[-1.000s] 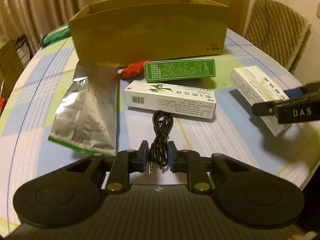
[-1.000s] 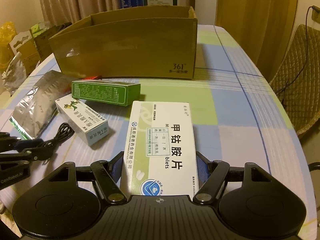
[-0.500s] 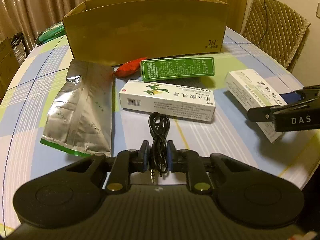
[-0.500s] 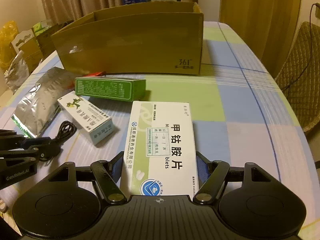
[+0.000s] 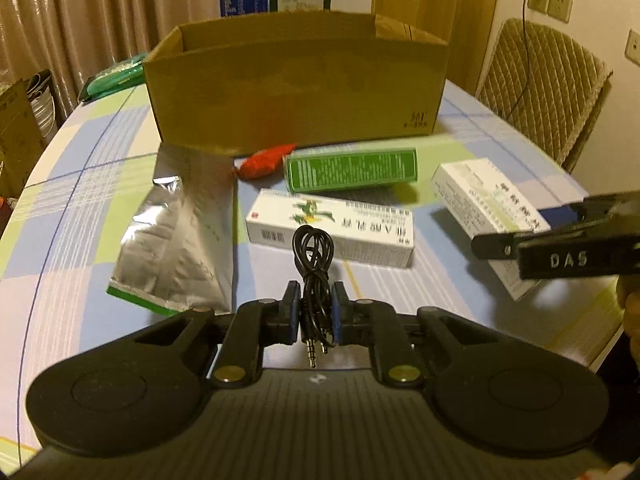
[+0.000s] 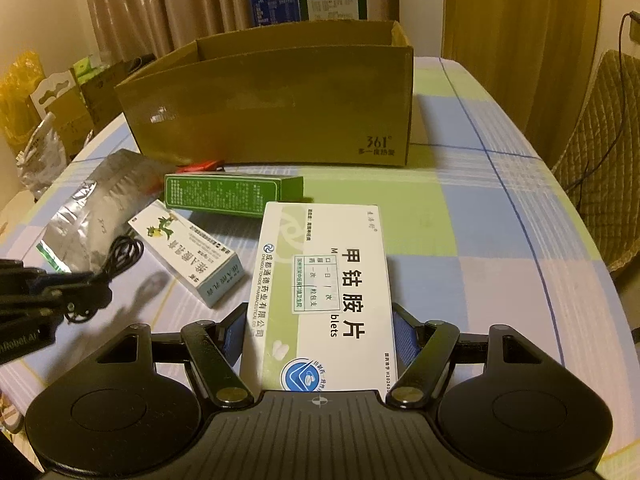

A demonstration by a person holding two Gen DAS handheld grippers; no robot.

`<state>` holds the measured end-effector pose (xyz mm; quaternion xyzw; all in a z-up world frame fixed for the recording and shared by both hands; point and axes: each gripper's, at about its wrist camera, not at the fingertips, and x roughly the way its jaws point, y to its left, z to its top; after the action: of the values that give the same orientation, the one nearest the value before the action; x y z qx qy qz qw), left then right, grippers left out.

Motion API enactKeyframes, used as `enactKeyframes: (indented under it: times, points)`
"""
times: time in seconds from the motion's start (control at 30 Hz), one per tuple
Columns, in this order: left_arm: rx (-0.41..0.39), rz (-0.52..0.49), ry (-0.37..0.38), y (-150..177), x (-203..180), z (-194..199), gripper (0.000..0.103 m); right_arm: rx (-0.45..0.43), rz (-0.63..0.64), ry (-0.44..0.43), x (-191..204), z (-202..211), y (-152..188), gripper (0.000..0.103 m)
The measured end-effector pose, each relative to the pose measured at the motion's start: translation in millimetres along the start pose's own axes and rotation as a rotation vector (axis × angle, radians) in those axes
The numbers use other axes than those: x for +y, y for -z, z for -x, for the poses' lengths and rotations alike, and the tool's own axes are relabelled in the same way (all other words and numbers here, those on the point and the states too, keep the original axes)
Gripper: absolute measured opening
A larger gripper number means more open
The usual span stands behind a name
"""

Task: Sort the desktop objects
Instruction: 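Carry the cable and medicine box over the cardboard box with both grippers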

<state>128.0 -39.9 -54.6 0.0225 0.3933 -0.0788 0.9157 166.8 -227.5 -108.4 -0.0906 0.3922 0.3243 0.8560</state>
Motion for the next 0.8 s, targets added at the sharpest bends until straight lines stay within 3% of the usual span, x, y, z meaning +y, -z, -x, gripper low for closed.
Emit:
enactKeyframes:
  times: [0.43,0.8]
  points:
    - [-0.084,0.027,0.003,-37,2,17,0.012,-0.112,0.026,0.009,18,22,-29,0.068]
    - [-0.151,-0.002,-0.011,-87,17,24,0.012,-0.219,0.055,0.017,28,32,-81,0.068]
